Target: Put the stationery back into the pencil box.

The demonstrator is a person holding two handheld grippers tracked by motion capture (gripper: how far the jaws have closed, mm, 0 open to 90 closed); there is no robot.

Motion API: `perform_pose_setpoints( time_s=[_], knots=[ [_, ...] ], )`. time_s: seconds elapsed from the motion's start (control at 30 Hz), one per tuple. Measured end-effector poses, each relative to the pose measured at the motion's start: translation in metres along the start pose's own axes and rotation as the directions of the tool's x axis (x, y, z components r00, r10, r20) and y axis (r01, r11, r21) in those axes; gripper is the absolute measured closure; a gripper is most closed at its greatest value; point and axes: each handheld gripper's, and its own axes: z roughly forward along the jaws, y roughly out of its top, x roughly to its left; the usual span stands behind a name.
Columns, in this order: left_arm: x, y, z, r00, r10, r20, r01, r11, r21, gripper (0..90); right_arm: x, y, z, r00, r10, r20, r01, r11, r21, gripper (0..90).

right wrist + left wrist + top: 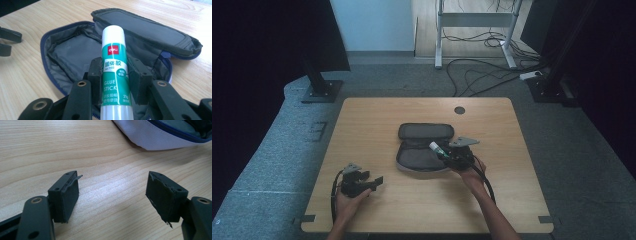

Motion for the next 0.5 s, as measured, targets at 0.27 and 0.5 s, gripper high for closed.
perform_pose_setpoints(
  time_s=[0.27, 0.5],
  knots=[
    [-0.001, 0.000, 0.001, 1.0000, 0.004, 0.003, -0.004, 1.0000, 0.002, 26.5, -0.002, 0.000, 0.017, 1.0000, -0.001, 0.005, 0.001, 1.000, 0.026, 64.8],
    [-0.001, 0.000, 0.001, 1.0000, 0.002, 0.005, -0.002, 1.0000, 0.002, 26.5, -0.002, -0.002, 0.027, 0.9999, -0.003, 0.014, 0.003, 0.999, 0.048, 64.8]
  ],
)
